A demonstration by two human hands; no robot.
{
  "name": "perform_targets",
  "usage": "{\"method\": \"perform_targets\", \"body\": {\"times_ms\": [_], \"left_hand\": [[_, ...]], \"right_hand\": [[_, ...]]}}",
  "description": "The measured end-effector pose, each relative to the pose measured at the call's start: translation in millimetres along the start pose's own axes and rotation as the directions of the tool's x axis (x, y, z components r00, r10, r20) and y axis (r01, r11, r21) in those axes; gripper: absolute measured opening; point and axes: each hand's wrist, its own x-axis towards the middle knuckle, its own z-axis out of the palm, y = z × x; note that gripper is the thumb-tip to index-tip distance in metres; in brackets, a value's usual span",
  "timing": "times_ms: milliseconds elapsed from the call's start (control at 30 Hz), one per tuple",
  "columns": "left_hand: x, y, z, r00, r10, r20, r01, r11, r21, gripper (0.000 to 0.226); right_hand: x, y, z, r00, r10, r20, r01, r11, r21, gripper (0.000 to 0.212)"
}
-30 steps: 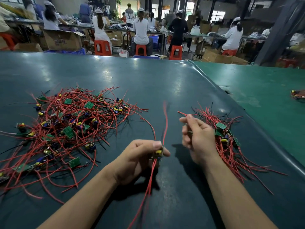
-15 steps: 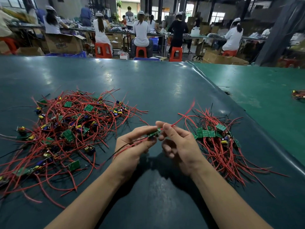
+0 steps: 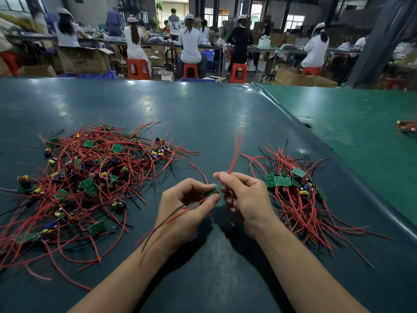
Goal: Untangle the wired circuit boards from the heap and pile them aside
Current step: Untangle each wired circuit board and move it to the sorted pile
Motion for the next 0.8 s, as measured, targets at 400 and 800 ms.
{"method": "perform_targets", "body": {"times_ms": [400, 800], "left_hand": [[-3, 5, -9, 0.923, 0.383, 0.034, -0.384, 0.923, 0.026, 0.010], [11, 5, -15, 0.991, -0.127, -0.039, 0.097, 0.895, -0.435, 0.017]], "right_hand": [[15, -19, -23, 0.933, -0.077, -0.351, 0.170, 0.956, 0.241, 0.016], [-11, 0, 4, 0.931, 0.057, 0.361, -0.020, 0.994, -0.107, 0.041]]}}
